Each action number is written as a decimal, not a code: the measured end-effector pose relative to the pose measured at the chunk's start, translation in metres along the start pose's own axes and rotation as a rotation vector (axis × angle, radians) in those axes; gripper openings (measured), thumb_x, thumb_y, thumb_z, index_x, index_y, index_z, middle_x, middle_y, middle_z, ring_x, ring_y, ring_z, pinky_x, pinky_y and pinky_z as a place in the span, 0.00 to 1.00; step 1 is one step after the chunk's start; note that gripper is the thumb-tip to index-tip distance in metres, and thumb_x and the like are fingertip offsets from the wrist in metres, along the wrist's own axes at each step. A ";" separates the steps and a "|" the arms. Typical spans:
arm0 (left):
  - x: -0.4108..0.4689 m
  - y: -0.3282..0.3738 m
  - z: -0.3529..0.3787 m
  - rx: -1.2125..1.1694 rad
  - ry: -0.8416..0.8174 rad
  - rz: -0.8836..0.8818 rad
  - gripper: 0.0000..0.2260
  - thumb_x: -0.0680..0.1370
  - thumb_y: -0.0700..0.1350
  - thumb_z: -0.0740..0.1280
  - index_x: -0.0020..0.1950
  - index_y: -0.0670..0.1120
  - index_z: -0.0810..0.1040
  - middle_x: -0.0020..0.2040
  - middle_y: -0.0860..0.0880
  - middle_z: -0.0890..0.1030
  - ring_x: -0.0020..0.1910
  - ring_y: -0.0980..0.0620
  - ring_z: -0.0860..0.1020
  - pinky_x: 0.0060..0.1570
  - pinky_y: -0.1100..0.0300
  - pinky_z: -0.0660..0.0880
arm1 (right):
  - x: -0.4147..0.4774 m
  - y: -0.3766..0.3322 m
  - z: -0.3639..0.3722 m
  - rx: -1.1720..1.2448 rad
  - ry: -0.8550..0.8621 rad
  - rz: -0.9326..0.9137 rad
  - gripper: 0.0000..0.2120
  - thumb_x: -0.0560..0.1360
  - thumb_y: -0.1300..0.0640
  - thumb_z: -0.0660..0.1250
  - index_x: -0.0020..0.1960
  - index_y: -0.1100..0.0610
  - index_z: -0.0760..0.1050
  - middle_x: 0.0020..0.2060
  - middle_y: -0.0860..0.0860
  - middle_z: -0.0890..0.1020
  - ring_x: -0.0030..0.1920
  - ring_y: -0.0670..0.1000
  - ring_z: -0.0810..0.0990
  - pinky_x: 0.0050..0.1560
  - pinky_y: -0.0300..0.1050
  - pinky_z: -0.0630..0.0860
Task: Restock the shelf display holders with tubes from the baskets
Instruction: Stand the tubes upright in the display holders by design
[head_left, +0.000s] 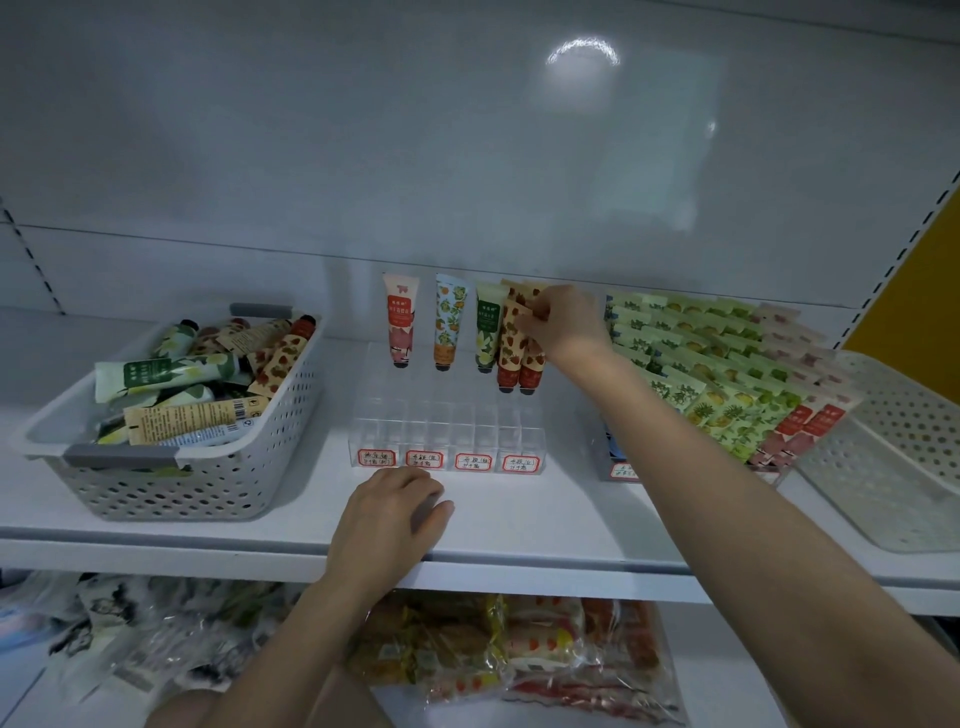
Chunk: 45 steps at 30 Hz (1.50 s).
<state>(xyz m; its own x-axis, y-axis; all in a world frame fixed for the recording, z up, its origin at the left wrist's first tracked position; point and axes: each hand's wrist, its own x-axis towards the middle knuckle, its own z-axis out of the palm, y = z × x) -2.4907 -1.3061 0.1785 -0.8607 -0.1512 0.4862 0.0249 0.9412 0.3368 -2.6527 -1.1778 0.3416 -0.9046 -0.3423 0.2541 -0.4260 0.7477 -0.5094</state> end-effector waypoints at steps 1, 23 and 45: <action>0.000 0.000 0.000 -0.002 -0.001 0.001 0.09 0.68 0.51 0.68 0.41 0.47 0.84 0.42 0.51 0.84 0.40 0.52 0.81 0.40 0.58 0.78 | 0.000 0.000 -0.001 0.001 0.003 -0.002 0.09 0.77 0.57 0.63 0.44 0.63 0.74 0.44 0.61 0.82 0.46 0.58 0.81 0.42 0.47 0.74; 0.032 0.008 -0.100 0.086 0.294 0.117 0.13 0.73 0.45 0.60 0.41 0.40 0.81 0.36 0.44 0.80 0.34 0.46 0.78 0.32 0.59 0.76 | -0.025 -0.051 0.027 0.103 0.020 -0.283 0.11 0.77 0.55 0.63 0.45 0.63 0.76 0.32 0.52 0.76 0.32 0.52 0.74 0.30 0.37 0.67; 0.074 -0.138 -0.171 0.230 -0.592 -0.450 0.25 0.70 0.64 0.67 0.57 0.47 0.75 0.54 0.48 0.79 0.50 0.51 0.75 0.52 0.58 0.73 | 0.022 -0.206 0.142 -0.077 -0.421 -0.283 0.12 0.79 0.59 0.58 0.58 0.63 0.72 0.46 0.56 0.75 0.45 0.54 0.76 0.29 0.37 0.65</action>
<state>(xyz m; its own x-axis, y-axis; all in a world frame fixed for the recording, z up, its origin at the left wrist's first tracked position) -2.4704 -1.4985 0.3061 -0.8929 -0.4076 -0.1911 -0.4413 0.8764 0.1927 -2.5873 -1.4202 0.3348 -0.6886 -0.7251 0.0116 -0.6669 0.6269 -0.4029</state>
